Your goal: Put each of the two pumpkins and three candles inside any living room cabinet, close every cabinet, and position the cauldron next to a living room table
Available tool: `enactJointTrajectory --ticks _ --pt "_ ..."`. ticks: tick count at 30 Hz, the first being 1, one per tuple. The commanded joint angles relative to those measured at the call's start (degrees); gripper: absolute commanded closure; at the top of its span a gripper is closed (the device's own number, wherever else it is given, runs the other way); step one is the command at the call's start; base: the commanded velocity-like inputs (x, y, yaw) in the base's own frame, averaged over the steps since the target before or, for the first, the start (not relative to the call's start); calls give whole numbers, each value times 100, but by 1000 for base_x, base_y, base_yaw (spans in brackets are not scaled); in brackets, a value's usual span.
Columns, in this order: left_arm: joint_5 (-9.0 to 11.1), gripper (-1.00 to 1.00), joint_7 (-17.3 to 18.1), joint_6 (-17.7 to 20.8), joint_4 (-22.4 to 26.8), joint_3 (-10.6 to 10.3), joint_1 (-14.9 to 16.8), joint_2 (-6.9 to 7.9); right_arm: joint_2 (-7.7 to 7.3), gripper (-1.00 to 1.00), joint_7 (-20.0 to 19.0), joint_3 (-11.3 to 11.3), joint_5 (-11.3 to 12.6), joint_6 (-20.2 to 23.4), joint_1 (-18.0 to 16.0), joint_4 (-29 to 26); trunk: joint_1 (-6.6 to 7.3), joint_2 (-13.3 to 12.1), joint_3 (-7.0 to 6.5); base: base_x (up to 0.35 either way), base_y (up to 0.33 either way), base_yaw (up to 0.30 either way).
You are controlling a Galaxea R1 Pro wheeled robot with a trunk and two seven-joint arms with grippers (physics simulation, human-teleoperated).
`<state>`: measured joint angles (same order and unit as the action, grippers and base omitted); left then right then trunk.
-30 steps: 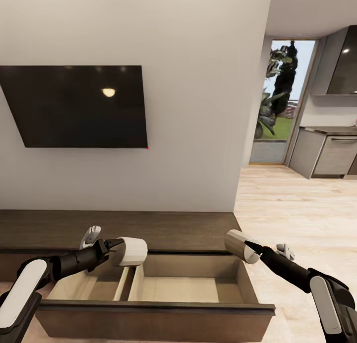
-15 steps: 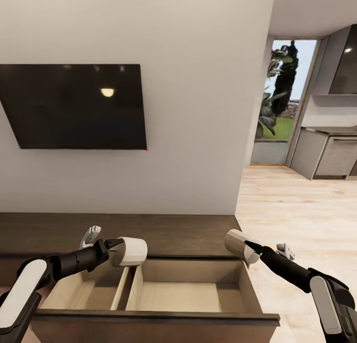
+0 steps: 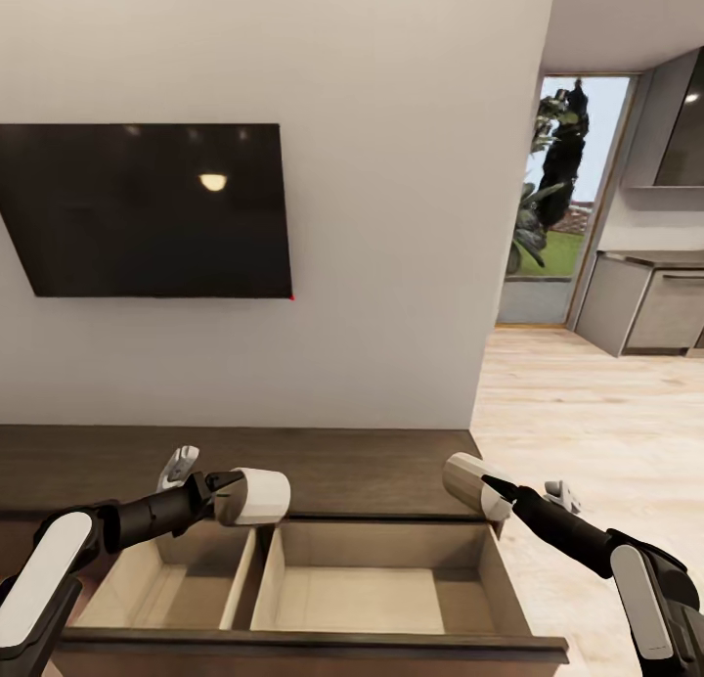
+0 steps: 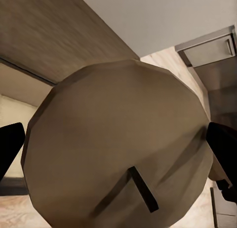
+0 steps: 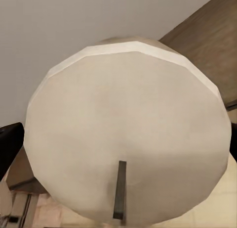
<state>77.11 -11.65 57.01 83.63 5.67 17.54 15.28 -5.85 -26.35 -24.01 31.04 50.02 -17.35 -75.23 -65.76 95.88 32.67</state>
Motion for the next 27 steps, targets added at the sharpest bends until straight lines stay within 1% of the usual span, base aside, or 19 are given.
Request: enactJointTrajectory --ticks 1,5,10,13,21,27 --pt "67 100 -57 18 4 4 4 -1 -1 100 -19 -11 -1 35 -5 -1 0 3 6 69 57 0" --pt "60 100 -55 18 4 4 4 1 0 100 -19 -10 -2 32 -5 -1 0 3 6 158 156 0" --pt "63 100 -56 20 4 4 4 2 2 100 -19 -10 -2 34 -5 -1 0 3 6 51 145 0" --pt "61 100 -55 19 -86 4 4 2 3 100 -19 -9 -2 35 -5 -1 0 3 6 71 182 0" --pt "60 100 -49 21 -145 4 4 1 2 100 -19 -7 -2 35 -5 6 0 3 6 -15 54 0" --pt "58 100 -50 20 -145 4 4 -1 -5 100 18 -7 -65 38 -5 19 0 3 6 -2 3 0"
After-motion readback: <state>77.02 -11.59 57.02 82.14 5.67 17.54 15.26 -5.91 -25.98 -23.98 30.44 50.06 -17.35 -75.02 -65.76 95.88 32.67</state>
